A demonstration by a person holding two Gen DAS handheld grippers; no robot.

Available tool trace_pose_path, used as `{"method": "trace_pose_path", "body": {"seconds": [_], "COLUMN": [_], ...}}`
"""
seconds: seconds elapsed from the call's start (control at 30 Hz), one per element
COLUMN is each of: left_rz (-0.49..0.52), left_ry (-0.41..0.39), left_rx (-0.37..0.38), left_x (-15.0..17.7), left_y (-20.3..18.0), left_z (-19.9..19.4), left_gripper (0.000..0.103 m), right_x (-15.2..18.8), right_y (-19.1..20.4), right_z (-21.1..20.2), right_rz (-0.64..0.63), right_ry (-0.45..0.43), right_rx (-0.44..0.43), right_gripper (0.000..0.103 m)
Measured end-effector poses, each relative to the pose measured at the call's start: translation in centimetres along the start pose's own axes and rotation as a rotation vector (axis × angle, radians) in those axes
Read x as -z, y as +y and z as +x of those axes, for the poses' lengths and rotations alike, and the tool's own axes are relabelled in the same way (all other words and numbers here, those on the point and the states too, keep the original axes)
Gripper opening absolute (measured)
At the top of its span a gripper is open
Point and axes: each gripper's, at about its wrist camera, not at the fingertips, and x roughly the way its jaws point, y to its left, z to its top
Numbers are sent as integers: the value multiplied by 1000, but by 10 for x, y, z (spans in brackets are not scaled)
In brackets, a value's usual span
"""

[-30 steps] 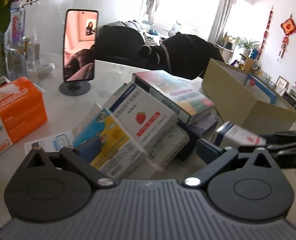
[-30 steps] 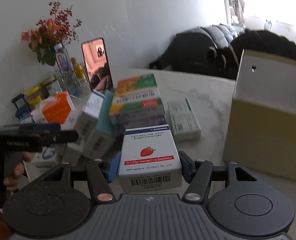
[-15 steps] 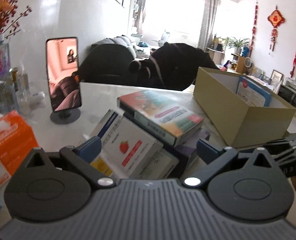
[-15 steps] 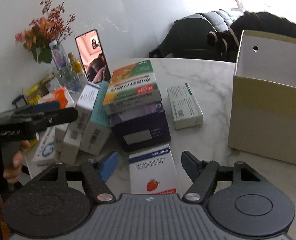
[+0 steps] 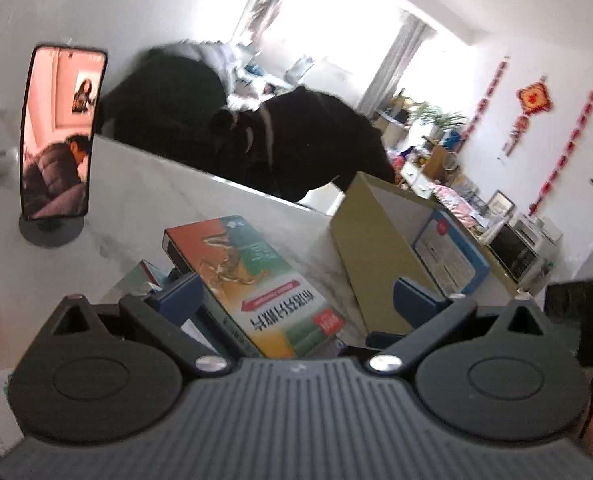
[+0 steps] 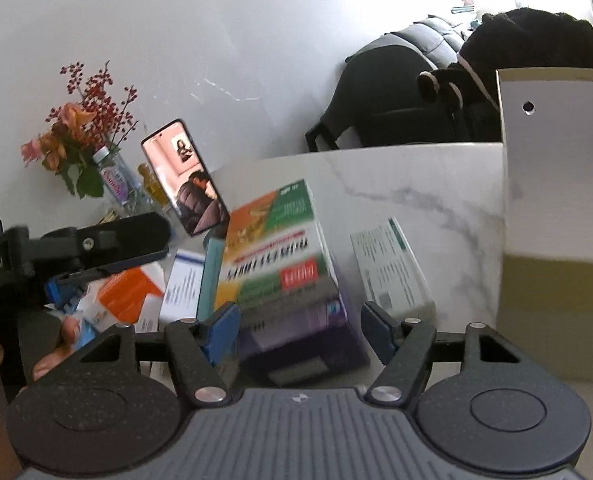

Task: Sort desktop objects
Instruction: 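Grasp the green-and-white medicine box with the right gripper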

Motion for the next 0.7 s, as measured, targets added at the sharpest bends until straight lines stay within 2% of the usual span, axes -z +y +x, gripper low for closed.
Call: {"method": "trace_pose_path", "body": {"seconds": [0.3,0.53,0.7], "left_rz": [-140,-183,-211], "left_ry": [115,158,160], "left_rx": [-22,12,70], "left_x": [-8,-9,-7], "left_y": [8,11,16], "left_z": [36,46,47], "left_gripper": [103,103,103], "right_x": [-31,-37,-35], "right_y": [-3,-11,-15], "right_z": [28,51,50], "right_rz": [42,72,80], "right_ry": [-14,9,-1], "right_rx": [-6,-45,-69], "right_gripper": [71,71,71]}}
